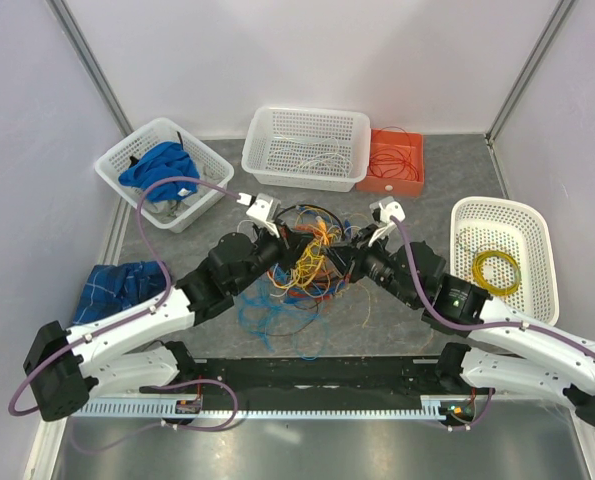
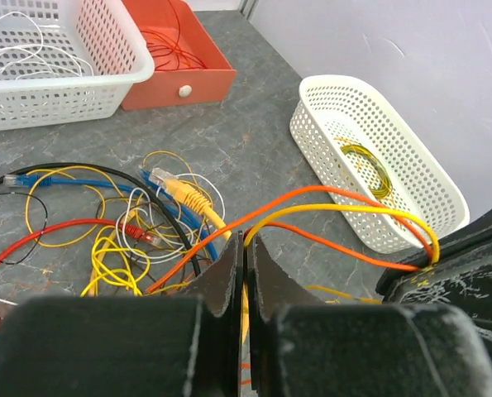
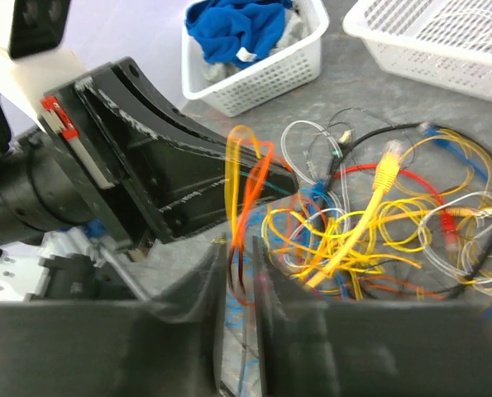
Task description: Untangle the cables
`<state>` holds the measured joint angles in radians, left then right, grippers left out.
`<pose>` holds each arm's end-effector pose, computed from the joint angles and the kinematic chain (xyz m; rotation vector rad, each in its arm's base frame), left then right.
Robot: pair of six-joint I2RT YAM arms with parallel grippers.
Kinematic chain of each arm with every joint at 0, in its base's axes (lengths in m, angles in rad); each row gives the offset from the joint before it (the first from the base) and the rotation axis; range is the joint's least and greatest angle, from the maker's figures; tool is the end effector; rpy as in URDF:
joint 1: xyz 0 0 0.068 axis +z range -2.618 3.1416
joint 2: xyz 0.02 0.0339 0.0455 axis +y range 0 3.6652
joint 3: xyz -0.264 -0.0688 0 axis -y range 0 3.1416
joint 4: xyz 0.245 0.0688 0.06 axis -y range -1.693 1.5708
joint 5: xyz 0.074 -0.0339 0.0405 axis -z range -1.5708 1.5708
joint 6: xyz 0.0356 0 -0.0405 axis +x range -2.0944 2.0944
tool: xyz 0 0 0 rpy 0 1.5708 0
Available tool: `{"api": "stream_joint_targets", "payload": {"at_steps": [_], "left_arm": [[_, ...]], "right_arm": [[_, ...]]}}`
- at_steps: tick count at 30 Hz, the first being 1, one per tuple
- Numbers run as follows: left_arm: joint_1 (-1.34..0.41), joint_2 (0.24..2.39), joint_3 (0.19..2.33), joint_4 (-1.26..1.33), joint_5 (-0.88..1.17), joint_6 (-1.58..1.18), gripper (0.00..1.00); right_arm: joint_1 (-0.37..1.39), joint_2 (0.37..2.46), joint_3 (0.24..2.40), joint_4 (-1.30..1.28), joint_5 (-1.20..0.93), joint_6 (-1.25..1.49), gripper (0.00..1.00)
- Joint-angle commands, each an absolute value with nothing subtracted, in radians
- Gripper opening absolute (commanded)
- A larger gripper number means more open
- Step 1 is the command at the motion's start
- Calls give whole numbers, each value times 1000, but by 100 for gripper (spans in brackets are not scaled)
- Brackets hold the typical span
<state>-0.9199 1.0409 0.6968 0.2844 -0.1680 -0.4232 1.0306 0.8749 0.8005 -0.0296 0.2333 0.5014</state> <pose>0.1540 -0.1924 0.3086 0.2872 1.6814 -0.8846 0.1138 0.1738 0.3465 -0.2801 1.7420 0.9479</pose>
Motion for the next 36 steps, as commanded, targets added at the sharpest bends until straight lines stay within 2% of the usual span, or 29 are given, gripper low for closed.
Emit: {"api": "stream_joint_targets", "payload": {"at_steps": [1, 3, 5, 8, 17, 23, 27, 36], "left_arm": [[-920, 1037, 742, 258, -190, -399, 2], [-913, 1011, 755, 189, -225, -416, 2], [-902, 973, 768, 132, -248, -420, 2], [-870, 930, 824, 8, -284, -417, 2], [-839, 848, 1061, -143, -311, -338, 2], [-838, 854, 1161, -155, -221, -314, 2], [-839, 871, 1186, -173, -143, -311, 2], [-839, 887, 1196, -189, -129, -305, 2]], "right_arm": [[1035, 841, 801, -47, 276, 489, 42], [1035, 835, 818, -75, 357, 485, 63], [1035, 818, 844, -119, 421, 471, 75], [1037, 784, 865, -164, 521, 448, 80], [1035, 776, 832, -115, 482, 436, 73], [1037, 839, 808, -8, 408, 440, 71], [1035, 900, 821, 87, 376, 422, 70], [1035, 1052, 845, 227, 249, 400, 66]]}}
